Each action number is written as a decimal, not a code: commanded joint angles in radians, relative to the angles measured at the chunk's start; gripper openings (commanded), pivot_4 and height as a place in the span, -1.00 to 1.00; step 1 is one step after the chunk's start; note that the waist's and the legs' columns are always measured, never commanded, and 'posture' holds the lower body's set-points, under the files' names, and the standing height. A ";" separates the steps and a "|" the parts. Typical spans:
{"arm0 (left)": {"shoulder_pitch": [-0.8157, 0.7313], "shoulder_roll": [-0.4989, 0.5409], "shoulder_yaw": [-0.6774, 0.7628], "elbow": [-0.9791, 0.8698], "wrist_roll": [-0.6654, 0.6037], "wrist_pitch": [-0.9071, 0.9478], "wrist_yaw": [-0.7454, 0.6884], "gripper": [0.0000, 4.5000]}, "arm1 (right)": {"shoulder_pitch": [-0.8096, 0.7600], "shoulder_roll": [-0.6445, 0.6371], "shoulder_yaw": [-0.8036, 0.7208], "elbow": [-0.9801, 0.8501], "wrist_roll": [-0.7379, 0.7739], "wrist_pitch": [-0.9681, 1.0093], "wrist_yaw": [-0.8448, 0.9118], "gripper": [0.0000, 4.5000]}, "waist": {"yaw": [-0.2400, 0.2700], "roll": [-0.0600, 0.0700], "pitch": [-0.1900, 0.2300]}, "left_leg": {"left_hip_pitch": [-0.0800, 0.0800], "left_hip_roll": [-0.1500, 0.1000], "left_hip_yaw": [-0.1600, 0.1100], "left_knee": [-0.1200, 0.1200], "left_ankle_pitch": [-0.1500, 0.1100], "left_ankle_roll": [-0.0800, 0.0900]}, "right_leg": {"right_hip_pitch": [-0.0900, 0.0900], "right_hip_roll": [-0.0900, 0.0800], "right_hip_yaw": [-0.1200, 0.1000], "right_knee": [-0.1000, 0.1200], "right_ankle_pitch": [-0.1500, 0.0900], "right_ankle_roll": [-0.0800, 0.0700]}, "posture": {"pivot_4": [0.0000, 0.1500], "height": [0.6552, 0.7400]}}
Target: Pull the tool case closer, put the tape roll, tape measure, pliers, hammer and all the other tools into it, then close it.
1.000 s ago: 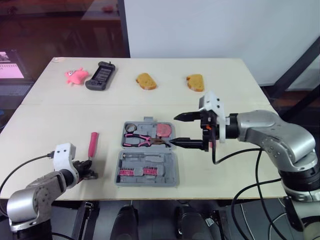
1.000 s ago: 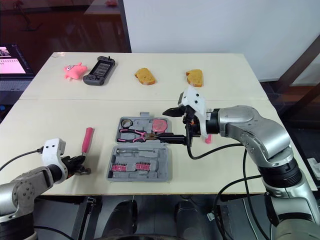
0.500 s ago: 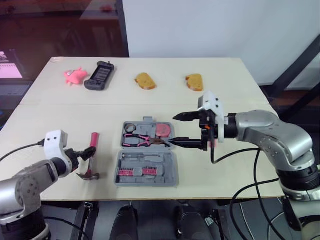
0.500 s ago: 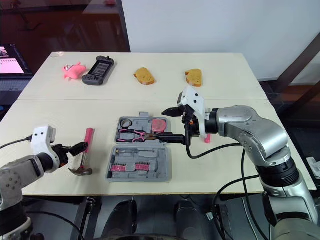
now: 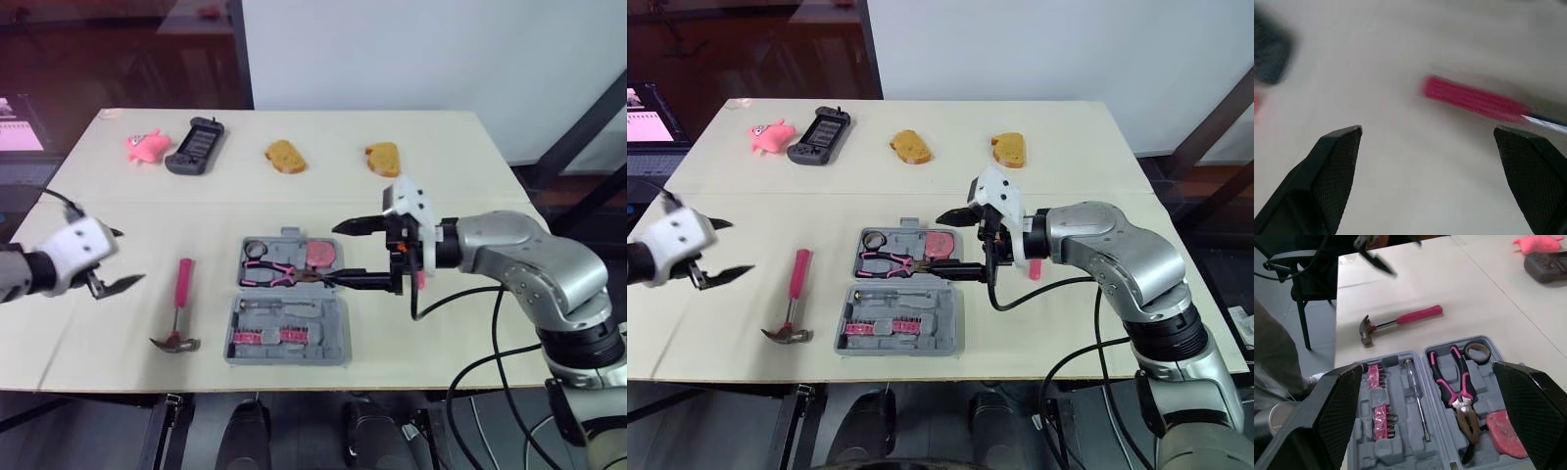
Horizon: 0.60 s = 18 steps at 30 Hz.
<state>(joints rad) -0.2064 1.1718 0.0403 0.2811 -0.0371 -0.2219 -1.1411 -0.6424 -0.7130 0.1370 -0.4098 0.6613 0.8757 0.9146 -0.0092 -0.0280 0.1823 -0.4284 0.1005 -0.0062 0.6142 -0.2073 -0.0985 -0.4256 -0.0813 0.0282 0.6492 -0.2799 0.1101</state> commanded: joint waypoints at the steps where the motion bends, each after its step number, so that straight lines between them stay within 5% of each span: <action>1: -0.131 0.014 -0.125 0.101 -0.014 -0.304 -0.288 1.00 | -0.001 0.004 -0.035 -0.056 0.022 0.013 -0.023 1.00 | 0.000 0.000 0.000 | -0.002 0.000 0.000 0.000 0.000 0.000 | -0.001 0.000 0.000 0.001 0.000 0.000 | 1.00 0.54; 6: -0.402 -0.065 -0.311 0.389 0.183 -0.774 -0.311 1.00 | 0.007 0.005 -0.064 -0.117 0.083 0.074 -0.058 1.00 | 0.021 0.001 0.000 | -0.003 0.000 0.000 0.000 0.000 0.000 | -0.003 0.002 0.000 0.003 0.002 0.004 | 1.00 0.54; 11: -0.579 -0.120 -0.438 0.597 0.437 -1.075 -0.183 1.00 | 0.006 0.010 -0.081 -0.147 0.121 0.111 -0.100 1.00 | 0.022 0.000 0.000 | -0.003 0.000 0.000 0.002 0.000 0.000 | -0.002 0.001 0.000 0.003 0.004 0.007 | 1.00 0.54; 18: -0.716 -0.184 -0.555 0.698 0.797 -1.144 0.148 1.00 | 0.024 0.001 -0.102 -0.182 0.150 0.139 -0.146 1.00 | 0.022 0.000 0.000 | -0.003 0.000 0.000 0.003 0.001 0.000 | -0.001 0.001 0.000 0.004 0.005 0.009 | 1.00 0.54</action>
<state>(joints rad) -0.8978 0.9814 -0.4971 0.9703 0.6805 -1.3572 -1.0770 -0.6215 -0.7067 0.0696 -0.5570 0.7912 1.0164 0.7799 0.0131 -0.0277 0.1824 -0.4313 0.1008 -0.0066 0.6168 -0.2067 -0.0981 -0.4270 -0.0798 0.0281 0.6530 -0.2747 0.1195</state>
